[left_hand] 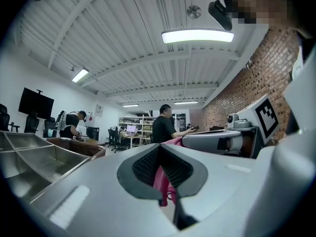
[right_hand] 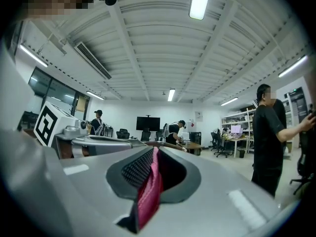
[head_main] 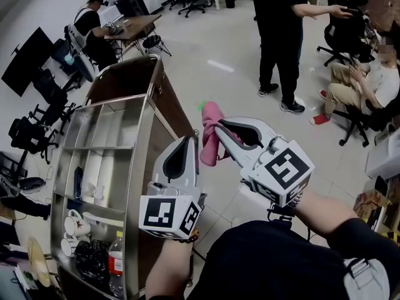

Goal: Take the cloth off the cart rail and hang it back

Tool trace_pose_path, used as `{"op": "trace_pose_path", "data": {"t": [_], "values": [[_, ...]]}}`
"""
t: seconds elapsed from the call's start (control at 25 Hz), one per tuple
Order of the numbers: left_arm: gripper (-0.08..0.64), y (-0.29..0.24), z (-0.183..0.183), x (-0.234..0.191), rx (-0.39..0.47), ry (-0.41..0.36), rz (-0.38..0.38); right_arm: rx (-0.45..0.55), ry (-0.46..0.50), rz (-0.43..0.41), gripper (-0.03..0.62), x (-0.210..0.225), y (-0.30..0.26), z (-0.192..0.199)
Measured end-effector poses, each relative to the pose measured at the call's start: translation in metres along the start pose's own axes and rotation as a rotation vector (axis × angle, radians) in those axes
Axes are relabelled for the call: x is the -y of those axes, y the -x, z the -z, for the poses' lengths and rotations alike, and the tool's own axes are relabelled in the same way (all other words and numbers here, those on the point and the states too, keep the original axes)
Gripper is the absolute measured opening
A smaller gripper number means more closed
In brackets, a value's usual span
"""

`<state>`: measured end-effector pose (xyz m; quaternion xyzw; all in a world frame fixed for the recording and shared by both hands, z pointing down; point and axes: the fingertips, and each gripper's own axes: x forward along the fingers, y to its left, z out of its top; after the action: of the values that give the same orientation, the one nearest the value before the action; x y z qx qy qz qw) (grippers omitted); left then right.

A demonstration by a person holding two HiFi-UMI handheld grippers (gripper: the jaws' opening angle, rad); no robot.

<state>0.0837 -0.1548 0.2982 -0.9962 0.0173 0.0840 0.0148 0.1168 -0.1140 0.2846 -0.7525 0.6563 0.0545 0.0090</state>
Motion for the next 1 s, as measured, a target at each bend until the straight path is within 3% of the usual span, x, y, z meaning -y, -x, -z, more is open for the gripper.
{"op": "trace_pose_path", "data": {"t": [0.32,0.56,1.0], "values": [[0.000,-0.029,0.002,-0.023,-0.002,0.006,-0.019,0.016,0.003,-0.005,0.029,0.028,-0.030,-0.010],[0.000,-0.051,0.020,-0.039,-0.002,-0.001,-0.047,0.027,0.001,-0.027,0.029,0.051,-0.048,0.004],[0.000,-0.150,0.023,-0.027,-0.014,-0.037,-0.142,0.021,-0.013,-0.142,0.029,0.149,-0.060,0.004]]}}
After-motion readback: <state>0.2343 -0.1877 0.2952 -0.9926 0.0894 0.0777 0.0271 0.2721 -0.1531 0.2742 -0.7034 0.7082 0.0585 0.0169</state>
